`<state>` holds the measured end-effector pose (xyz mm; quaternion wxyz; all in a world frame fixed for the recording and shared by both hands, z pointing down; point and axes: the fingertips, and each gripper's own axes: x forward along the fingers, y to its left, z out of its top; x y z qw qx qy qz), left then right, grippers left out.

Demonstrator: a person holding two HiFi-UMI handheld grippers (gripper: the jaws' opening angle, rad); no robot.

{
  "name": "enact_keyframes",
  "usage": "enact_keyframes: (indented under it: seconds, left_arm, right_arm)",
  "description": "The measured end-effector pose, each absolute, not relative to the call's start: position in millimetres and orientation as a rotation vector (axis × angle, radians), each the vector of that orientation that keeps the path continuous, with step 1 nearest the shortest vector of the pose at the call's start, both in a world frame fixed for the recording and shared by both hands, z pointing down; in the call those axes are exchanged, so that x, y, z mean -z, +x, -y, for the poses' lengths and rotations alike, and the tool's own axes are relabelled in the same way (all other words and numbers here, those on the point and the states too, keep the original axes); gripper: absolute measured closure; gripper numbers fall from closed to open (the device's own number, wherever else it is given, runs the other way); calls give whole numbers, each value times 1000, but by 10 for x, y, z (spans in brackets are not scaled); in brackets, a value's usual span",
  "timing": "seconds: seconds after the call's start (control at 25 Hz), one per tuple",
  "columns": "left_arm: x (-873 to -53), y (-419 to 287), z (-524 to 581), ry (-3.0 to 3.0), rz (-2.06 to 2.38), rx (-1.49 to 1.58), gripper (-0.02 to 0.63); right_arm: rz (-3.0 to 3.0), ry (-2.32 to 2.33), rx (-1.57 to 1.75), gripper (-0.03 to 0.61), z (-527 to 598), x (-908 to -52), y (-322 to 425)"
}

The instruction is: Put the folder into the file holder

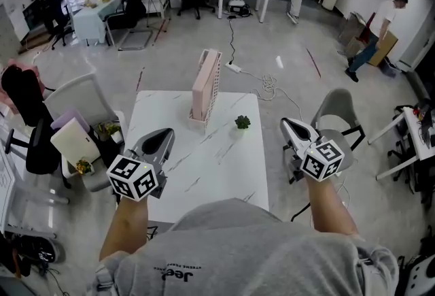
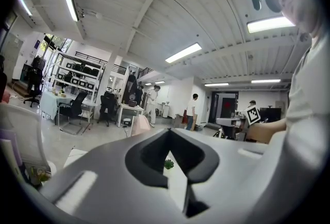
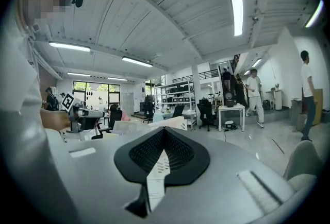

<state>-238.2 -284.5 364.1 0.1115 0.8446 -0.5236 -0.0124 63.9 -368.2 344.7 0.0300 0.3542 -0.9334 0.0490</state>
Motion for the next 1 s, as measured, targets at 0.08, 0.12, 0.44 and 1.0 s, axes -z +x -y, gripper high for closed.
enact_keyframes:
  seconds: [0.08, 0.12, 0.44, 1.0]
  left_arm:
    - [-3642, -2368, 2839, 2481, 1533, 33, 555]
    - [-3645, -2359, 2837, 2481, 1531, 32, 555]
    - [-3679, -2345, 2830, 2476, 1518, 23, 555]
    - [-3703, -2292, 2860, 2491, 1475, 5, 555]
  right_arm:
    - [2878, 1089, -149, 575, 3682, -3447, 641]
    - [2876, 1087, -143, 575, 3683, -3448, 647]
    - [2873, 1069, -116, 575, 3678, -3434, 634]
    - [2870, 1060, -110, 575, 3691, -3427, 615]
